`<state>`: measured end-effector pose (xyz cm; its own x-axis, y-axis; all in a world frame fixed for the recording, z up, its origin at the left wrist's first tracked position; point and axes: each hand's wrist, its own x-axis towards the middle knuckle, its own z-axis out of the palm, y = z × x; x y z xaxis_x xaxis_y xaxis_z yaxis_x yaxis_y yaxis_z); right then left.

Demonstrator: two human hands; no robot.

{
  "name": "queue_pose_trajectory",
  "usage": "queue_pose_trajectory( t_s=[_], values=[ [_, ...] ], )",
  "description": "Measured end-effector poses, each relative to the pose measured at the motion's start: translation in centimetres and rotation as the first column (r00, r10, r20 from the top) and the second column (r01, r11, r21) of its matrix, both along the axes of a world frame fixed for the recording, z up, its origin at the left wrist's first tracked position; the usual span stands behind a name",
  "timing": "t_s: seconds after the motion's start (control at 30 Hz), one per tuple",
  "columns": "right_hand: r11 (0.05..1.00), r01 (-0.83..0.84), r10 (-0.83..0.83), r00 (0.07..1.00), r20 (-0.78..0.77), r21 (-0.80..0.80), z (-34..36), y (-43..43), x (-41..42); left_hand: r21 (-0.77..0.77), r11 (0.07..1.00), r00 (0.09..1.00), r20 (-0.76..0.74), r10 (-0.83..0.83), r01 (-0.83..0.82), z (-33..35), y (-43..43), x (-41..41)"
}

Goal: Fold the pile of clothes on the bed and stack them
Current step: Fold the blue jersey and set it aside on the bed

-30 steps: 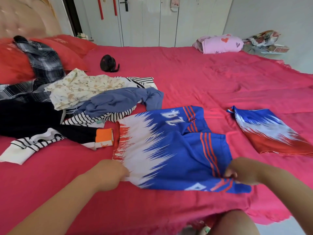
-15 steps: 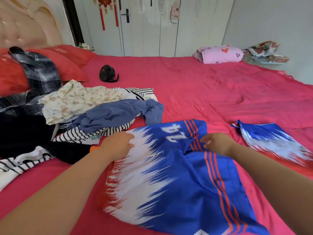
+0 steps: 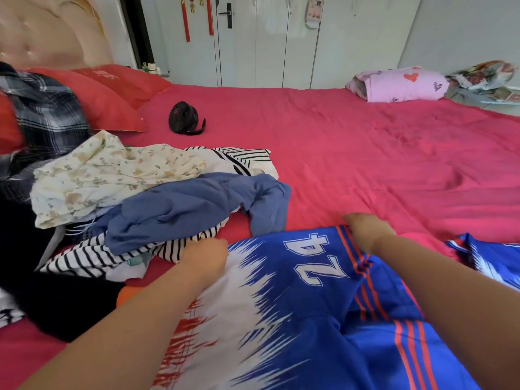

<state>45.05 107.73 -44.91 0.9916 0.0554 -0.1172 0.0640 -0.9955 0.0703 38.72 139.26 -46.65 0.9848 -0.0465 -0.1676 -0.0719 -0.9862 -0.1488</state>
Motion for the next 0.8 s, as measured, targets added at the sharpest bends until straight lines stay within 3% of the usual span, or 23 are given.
queue_pose_trajectory(
  t_s=[0.17,0.37,0.43,0.57,0.8],
  values=[
    [0.999,-0.012,0.012,1.0,-0.018,-0.04,-1.9,-0.3,2.1,-0.103,0.995,0.995,0.099,0.009,0.001,0.0,1.3,1.6],
    [0.972,-0.008,-0.056,0.963,0.264,0.236,2.1,-1.2,2.3,-0.279,0.96,0.953,0.297,0.06,0.027,2.4,3.3,2.7],
    [0.978,-0.017,-0.043,0.96,0.278,0.209,3.6,-1.4,1.4,-0.332,0.943,0.937,0.338,0.091,0.029,3.3,3.5,2.2],
    [0.991,-0.056,0.021,0.961,0.276,0.119,5.7,-1.9,-1.9,-0.368,0.926,0.912,0.403,0.074,0.088,4.3,3.8,-0.4],
    [0.949,-0.261,0.126,0.831,0.542,0.178,10.1,-2.4,-9.2,-0.302,0.931,0.841,0.541,-0.009,0.204,7.8,3.9,-6.4]
  ],
)
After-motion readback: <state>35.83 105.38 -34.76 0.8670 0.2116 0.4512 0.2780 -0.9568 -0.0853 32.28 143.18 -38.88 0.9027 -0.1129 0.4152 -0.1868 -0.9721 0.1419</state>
